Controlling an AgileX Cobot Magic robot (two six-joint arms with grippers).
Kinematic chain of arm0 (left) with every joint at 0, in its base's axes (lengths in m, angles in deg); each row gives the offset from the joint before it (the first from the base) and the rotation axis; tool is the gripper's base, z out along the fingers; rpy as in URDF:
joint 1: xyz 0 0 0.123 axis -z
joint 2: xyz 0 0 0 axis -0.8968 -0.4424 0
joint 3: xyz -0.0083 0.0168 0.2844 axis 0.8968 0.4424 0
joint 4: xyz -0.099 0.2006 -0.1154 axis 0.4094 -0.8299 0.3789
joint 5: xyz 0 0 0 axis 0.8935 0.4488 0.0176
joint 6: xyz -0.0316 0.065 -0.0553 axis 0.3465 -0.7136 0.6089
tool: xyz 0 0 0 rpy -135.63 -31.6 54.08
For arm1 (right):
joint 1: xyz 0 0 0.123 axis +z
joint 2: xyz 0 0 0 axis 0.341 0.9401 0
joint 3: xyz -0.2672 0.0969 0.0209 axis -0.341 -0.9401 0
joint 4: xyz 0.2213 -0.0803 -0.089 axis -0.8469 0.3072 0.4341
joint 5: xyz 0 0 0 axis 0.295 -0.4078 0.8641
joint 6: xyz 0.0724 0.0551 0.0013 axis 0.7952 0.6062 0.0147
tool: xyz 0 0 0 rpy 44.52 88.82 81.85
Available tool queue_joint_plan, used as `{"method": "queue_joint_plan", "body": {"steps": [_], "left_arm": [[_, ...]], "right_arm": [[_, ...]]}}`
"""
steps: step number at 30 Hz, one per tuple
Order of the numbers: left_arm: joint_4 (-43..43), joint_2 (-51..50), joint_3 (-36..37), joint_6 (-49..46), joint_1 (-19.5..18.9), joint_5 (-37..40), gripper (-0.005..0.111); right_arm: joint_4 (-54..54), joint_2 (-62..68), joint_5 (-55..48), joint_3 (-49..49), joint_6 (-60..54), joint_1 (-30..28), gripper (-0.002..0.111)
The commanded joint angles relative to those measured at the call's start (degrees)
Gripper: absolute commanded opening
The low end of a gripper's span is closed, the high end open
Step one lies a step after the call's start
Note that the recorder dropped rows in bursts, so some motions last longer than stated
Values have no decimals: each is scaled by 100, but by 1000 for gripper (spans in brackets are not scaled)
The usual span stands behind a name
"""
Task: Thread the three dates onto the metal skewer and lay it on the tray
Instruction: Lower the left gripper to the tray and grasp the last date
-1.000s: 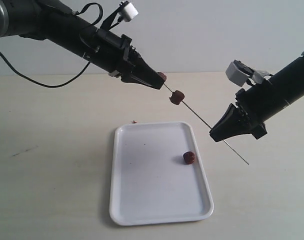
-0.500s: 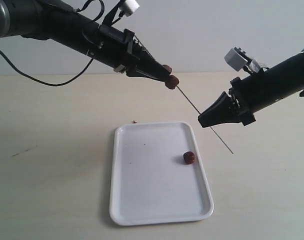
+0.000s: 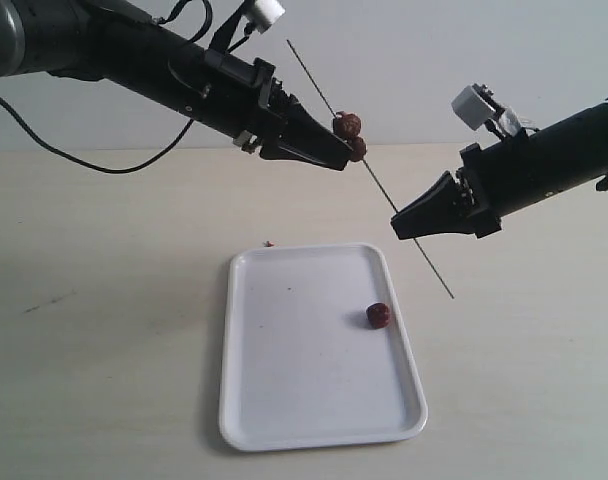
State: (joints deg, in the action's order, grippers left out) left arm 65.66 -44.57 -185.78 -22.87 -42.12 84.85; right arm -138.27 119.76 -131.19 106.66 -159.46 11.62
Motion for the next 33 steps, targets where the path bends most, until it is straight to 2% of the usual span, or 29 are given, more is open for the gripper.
{"method": "queue_joint_plan", "body": {"steps": [1, 5, 6, 11, 14, 17, 19, 23, 27, 30, 33], "left_arm": [[120, 54, 18, -21, 18, 35, 67], [-117, 54, 18, -21, 18, 35, 67], [-215, 54, 18, -21, 29, 35, 67], [-744, 54, 18, 87, 168, 35, 67], [-1158, 54, 18, 140, 354, -152, 67], [-1933, 54, 18, 569, 705, -875, 67], [-2696, 42, 18, 1355, 1022, -1548, 67], [-4409, -22, 18, 2066, 1771, -1756, 67], [-5856, -198, 18, 3469, 2463, -2081, 67], [-5993, -366, -20, 4161, 2676, -2129, 67], [-6051, -543, -149, 4703, 2726, -2081, 67]], "right_arm": [[-107, -18, -4, 2, -2, -2, 0], [-43, -55, -4, 2, 204, -98, 0], [11, -88, -4, 2, 452, -145, 0], [604, -427, 1236, 2, 2522, -517, 0], [689, -537, 1112, 2, 2694, -705, 0], [690, -550, 1022, 2, 2694, -769, 0], [690, -550, 1021, 2, 2704, -784, 0], [738, -550, 1029, 2, 2704, -783, 0], [826, -550, 1034, 2, 2707, -850, 0], [899, -550, 1034, 2, 2897, -896, 0], [948, -550, 1034, 2, 2993, -919, 0]]}}
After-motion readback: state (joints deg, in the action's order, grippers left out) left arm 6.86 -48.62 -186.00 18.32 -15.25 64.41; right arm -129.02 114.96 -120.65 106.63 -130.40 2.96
